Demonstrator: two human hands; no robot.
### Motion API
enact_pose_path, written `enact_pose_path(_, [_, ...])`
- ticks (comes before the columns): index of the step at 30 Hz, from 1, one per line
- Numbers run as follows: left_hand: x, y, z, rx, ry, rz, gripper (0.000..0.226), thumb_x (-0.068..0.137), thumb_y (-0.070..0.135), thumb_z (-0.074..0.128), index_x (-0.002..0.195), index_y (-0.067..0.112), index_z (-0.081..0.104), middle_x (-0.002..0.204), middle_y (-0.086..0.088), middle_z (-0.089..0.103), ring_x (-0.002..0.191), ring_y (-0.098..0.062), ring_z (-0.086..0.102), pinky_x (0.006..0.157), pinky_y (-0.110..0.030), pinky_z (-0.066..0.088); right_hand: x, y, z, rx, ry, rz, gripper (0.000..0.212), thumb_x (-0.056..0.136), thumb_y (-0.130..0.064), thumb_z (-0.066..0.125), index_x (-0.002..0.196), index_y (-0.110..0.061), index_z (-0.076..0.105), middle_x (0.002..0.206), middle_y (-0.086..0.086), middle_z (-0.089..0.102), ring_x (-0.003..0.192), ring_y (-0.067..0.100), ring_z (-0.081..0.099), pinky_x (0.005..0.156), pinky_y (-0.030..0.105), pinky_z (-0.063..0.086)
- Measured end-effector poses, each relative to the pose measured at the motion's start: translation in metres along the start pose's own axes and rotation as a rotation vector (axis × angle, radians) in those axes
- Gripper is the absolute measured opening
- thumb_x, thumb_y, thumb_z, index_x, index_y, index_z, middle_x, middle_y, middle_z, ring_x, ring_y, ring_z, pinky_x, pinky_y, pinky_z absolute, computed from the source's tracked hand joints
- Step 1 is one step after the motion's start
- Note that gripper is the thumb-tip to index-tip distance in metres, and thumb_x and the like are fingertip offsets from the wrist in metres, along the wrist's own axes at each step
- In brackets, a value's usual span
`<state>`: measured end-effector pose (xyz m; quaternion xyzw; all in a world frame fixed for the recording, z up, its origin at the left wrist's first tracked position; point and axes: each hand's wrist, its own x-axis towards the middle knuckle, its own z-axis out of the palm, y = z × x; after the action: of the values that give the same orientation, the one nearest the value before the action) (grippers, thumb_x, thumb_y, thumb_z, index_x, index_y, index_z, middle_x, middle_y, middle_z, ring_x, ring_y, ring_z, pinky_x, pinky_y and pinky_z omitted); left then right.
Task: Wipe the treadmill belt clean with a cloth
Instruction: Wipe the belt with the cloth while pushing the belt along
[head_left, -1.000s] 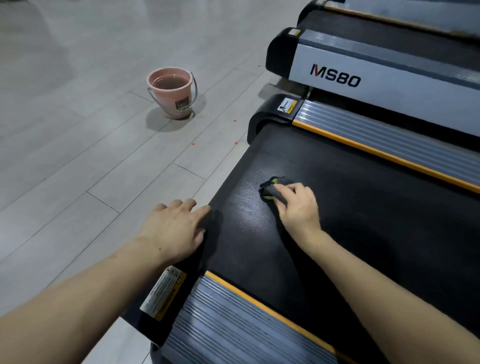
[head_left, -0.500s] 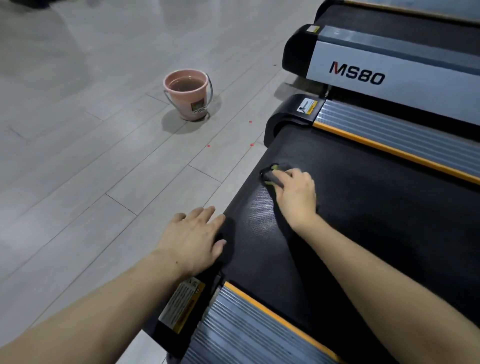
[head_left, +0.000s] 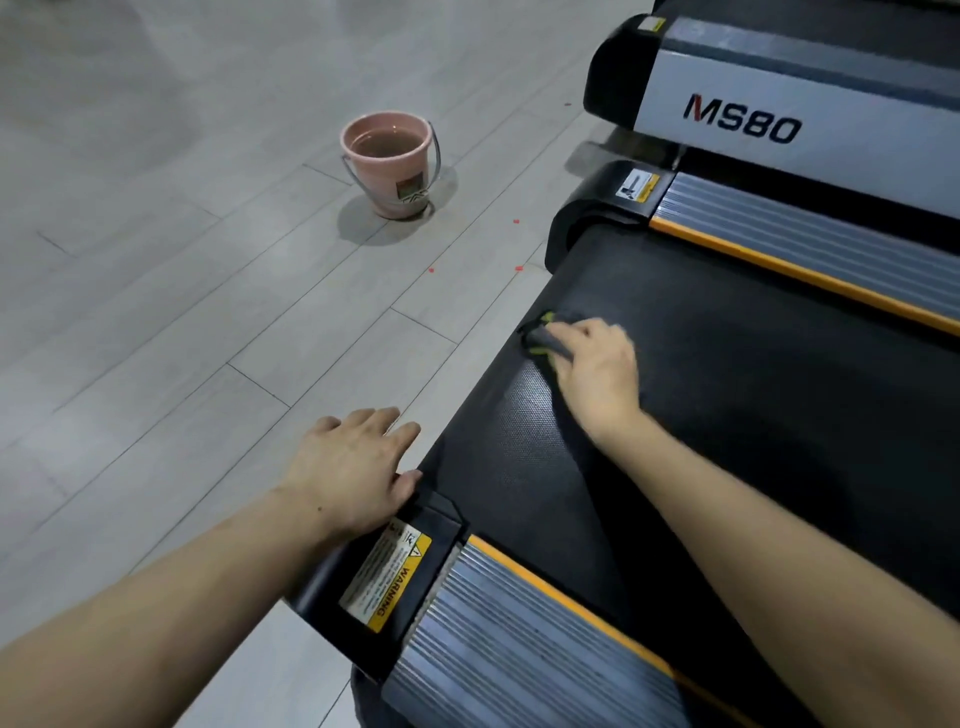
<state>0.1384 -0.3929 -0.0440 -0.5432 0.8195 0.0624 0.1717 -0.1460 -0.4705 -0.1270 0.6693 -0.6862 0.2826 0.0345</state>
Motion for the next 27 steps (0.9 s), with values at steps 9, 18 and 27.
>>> enact_pose_path(9, [0.003, 0.019, -0.005, 0.043, 0.026, 0.055, 0.054, 0.098, 0.057, 0.038, 0.144, 0.028, 0.04, 0.153, 0.0, 0.041, 0.141, -0.021, 0.039, 0.11, -0.044, 0.037, -0.056, -0.003, -0.025, 0.129, -0.152, -0.478, 0.028, 0.091, -0.034, 0.068, 0.119, -0.03, 0.071, 0.105, 0.002, 0.065, 0.089, 0.029, 0.057, 0.082, 0.04, 0.049])
enact_pose_path(18, [-0.002, 0.031, -0.013, 0.044, 0.029, 0.083, 0.053, 0.098, 0.055, 0.038, 0.144, 0.028, 0.04, 0.148, -0.002, 0.046, 0.136, -0.024, 0.045, 0.105, -0.046, 0.042, -0.086, -0.014, -0.045, 0.167, -0.153, -0.213, 0.03, 0.085, -0.026, 0.075, 0.115, -0.029, 0.074, 0.106, 0.0, 0.065, 0.094, 0.025, 0.056, 0.087, 0.039, 0.047])
enact_pose_path(27, [-0.001, 0.072, -0.027, 0.035, 0.123, 0.184, 0.052, 0.096, 0.052, 0.042, 0.142, 0.027, 0.044, 0.142, 0.0, 0.049, 0.132, -0.024, 0.048, 0.1, -0.044, 0.043, -0.058, 0.07, -0.066, 0.026, -0.081, -0.147, 0.029, 0.09, -0.035, 0.063, 0.116, -0.029, 0.073, 0.109, 0.005, 0.067, 0.09, 0.035, 0.058, 0.082, 0.046, 0.053])
